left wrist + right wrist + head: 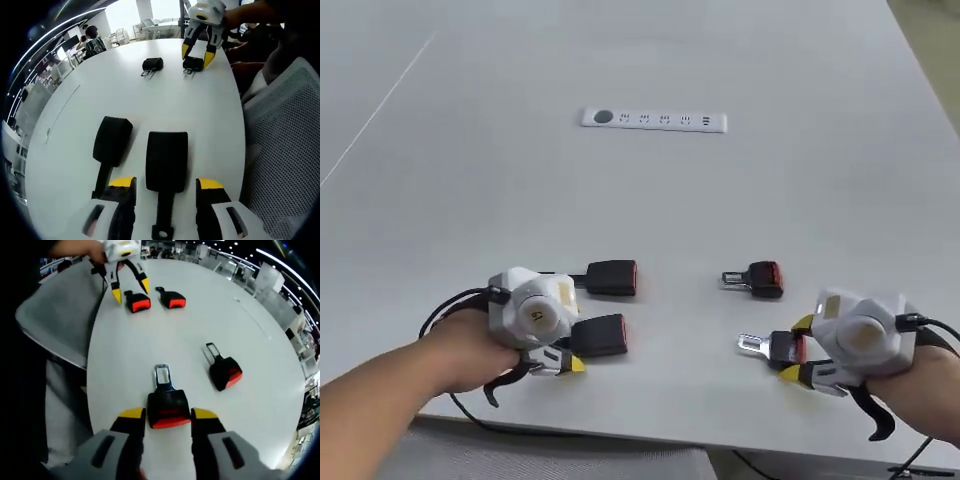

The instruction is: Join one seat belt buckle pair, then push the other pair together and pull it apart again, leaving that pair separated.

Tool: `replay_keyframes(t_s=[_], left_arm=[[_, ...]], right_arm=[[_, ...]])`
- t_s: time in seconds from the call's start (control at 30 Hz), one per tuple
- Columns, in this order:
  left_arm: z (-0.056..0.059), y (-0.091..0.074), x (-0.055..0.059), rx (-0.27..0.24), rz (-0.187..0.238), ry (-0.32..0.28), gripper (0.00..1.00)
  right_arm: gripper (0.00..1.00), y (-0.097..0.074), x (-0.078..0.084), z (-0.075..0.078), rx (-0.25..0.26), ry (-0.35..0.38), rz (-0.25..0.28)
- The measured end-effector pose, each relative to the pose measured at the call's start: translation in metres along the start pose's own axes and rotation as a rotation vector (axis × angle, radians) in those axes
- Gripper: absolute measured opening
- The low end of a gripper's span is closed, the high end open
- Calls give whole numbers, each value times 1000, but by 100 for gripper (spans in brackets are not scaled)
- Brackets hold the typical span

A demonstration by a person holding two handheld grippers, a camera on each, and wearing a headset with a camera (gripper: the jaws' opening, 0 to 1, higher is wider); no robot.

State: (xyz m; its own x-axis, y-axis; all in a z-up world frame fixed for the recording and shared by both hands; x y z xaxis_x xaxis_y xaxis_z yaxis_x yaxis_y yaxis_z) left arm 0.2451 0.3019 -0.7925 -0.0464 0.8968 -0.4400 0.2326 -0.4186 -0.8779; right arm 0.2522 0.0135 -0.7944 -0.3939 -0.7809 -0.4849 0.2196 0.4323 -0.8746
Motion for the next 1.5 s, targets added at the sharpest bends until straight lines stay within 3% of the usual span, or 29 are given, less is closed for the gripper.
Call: replay_keyframes(t_s=[0.2, 0.33, 0.43, 0.73, 0.87, 1.07, 1.5], left_arm=[[2, 6, -3, 35, 5, 2, 43], [1, 8, -5, 56, 2, 35, 39], [0, 9, -8, 71, -20, 131, 34], [1, 10, -9, 124, -11, 203, 33], [1, 11, -10, 142, -32, 228, 32], [1, 11, -10, 157, -60, 221, 32], [2, 11, -9, 159, -80, 203, 32]], right_arm=[[35, 3, 1, 0, -13, -18, -18], [35, 4, 1, 1, -33, -63, -43], [34, 5, 0, 1, -54, -90, -52], [35, 9, -4, 1, -87, -148, -66], [35, 9, -4, 1, -88, -157, -73], [34, 11, -8, -2, -81, -152, -64], [34, 26, -39, -31, -106, -171, -25]])
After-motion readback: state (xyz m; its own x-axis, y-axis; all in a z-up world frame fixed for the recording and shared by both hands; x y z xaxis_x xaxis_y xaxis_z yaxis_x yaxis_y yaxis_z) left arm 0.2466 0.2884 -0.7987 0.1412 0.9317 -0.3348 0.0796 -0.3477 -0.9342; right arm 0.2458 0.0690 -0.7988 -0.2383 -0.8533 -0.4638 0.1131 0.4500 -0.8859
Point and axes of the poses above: the centre of the closed fingertips' face, and the gripper's own axes: y roughly forward along the fingers, z roughly to its right, x roughly out of its underside, the point moved 3 cm from there along -y, roughly backward along the fingers, and after that the axes turned 12 degrees about y, right-handed, at the moved point
